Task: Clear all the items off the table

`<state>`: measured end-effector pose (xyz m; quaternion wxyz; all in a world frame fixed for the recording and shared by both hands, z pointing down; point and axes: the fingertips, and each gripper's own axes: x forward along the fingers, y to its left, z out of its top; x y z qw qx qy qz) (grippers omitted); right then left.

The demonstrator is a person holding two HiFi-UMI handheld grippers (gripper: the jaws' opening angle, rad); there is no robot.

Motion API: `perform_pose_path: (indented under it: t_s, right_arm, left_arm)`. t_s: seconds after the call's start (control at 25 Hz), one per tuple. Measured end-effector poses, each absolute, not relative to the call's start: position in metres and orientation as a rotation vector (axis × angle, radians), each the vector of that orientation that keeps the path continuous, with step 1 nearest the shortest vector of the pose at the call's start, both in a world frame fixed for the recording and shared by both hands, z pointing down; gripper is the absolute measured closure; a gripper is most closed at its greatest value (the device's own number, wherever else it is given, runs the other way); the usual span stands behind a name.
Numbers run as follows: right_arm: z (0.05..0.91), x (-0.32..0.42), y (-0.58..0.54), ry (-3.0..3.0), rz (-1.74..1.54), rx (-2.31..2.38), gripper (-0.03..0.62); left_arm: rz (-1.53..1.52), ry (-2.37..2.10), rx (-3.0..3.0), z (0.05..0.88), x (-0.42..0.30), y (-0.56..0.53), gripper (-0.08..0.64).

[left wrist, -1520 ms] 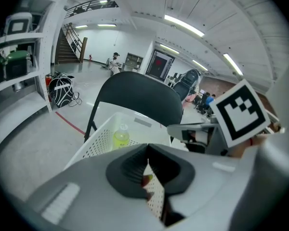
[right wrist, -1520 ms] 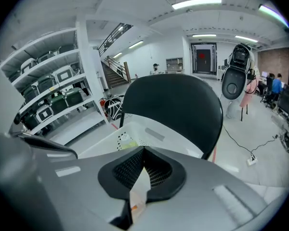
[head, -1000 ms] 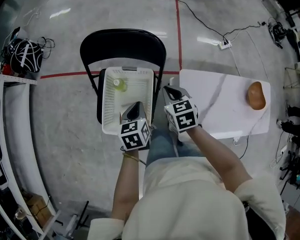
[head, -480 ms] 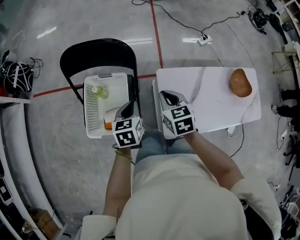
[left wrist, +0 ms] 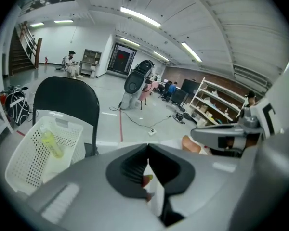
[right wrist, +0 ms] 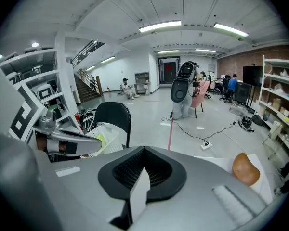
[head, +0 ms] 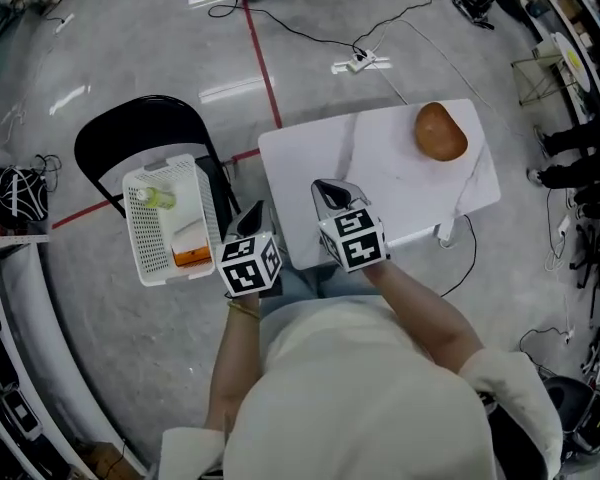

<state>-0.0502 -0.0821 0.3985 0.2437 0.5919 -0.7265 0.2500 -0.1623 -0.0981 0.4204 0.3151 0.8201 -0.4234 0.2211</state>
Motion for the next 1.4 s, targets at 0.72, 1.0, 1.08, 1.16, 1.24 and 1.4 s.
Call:
perform_pose_path:
  t_s: [0.72, 1.0, 1.08, 1.16, 1.24, 1.4]
  right_arm:
    - [0.408, 0.146, 0.041, -1.784, 0.778, 1.928, 0.594]
    - [0.413, 0.213, 0.091, -1.713, 0.761, 1.999, 0.594]
    - [0.412, 0.232, 0.102, -1.690, 0.756, 2.032, 0.594]
    - [0.412, 0.250, 0.115, -1.668, 0.773, 2.073, 0.594]
    - [0.413, 0.268, 0.128, -1.644, 0.806, 2.120, 0.594]
    - [0.413, 0.294, 0.155, -1.583, 0.874, 2.203, 0.594]
  left_arm:
    - [0.683, -0.859, 2.301, 0.425, 0.019, -0.015, 0.552]
    - [0.733, -0.784, 2.357, 0.428, 0.086, 0.018, 0.552]
    - [0.755, -0.748, 2.378, 0.430, 0.106, 0.029, 0.552]
    - [0.779, -0.709, 2.398, 0.432, 0.124, 0.040, 0.551]
    - [0.806, -0.666, 2.418, 0.434, 0.142, 0.050, 0.551]
    - [0.855, -0.587, 2.461, 0.436, 0.175, 0.063, 0.552]
